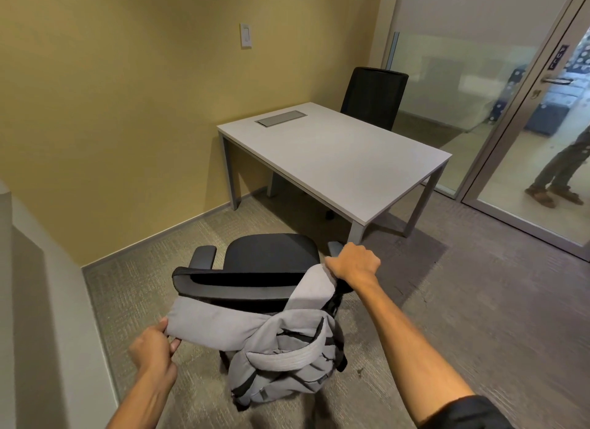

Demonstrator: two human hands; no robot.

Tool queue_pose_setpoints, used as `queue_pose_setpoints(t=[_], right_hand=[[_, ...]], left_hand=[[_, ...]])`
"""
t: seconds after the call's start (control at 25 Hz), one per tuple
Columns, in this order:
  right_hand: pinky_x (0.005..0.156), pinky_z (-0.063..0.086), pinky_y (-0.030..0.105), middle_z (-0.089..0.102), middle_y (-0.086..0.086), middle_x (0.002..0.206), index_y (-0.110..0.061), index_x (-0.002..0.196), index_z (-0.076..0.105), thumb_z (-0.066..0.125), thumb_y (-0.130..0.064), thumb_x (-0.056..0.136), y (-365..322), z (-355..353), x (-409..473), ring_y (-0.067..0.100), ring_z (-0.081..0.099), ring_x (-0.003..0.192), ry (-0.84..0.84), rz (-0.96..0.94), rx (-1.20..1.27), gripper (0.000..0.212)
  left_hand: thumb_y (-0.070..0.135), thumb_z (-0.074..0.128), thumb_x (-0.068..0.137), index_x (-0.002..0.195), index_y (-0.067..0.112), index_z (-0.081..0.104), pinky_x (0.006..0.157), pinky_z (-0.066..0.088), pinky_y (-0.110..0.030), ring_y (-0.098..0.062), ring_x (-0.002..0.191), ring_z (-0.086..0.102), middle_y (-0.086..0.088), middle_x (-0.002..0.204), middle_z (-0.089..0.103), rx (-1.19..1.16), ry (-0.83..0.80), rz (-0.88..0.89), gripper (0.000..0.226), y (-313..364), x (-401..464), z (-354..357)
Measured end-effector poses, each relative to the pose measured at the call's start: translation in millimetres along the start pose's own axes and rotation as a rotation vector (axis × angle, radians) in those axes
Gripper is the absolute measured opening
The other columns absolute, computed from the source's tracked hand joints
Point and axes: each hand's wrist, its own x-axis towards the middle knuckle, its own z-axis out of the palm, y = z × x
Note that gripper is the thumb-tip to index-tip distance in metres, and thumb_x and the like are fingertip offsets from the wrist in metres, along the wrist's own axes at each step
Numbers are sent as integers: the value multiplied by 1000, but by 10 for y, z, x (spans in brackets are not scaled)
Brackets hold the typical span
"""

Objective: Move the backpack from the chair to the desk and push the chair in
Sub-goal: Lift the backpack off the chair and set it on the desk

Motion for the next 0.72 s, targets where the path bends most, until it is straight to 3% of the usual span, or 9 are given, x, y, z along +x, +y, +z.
queue_pose_setpoints(t=[0.12,0.2,0.32,0.44,0.52,0.6,0.72], right_hand=[[92,41,41,71,6,105,-15,99,67,62,-53,87,-48,52,-42,28,66,100,-11,-1,-42,40],[83,43,38,69,10,101,-15,92,62,63,-40,88,-27,74,-80,28,63,91,-30,13,73,26],[72,44,34,60,8,83,-14,77,56,62,-29,86,96,69,-73,28,60,82,-102,85,360,18],[70,43,34,62,10,82,-8,80,65,65,-25,85,280,-18,-16,29,60,83,-201,166,673,18],[62,43,32,61,11,79,-4,88,68,67,-19,86,415,-60,-24,25,57,73,-224,267,952,15],[49,38,26,56,6,68,-5,84,67,65,-15,89,538,-76,-79,16,47,56,-201,376,1160,12],[44,38,22,57,7,70,-5,77,63,63,-11,92,622,-141,-184,14,48,55,-123,466,1378,16]], left_hand=[[-2,53,94,100,1,65,72,53,-32,-22,99,60,-12,107,64,6,-60,-39,14,-86,11,22],[-2,53,94,112,0,64,74,55,-31,-22,93,62,-13,106,64,39,-113,-35,21,-118,-26,89],[2,57,94,86,5,64,52,53,-23,-15,74,58,-7,82,62,113,-205,-14,11,-146,-155,240],[9,58,95,74,12,60,64,47,-29,-12,77,58,-3,80,63,192,-331,21,21,-235,-280,390],[7,57,95,76,12,62,69,48,-32,-11,78,59,-3,82,65,225,-391,26,21,-240,-331,475],[2,55,94,79,11,65,79,50,-37,-12,82,61,-3,86,66,252,-435,23,20,-271,-353,564],[0,56,93,79,8,67,85,51,-42,-14,85,62,-5,87,68,293,-471,24,20,-367,-430,666]])
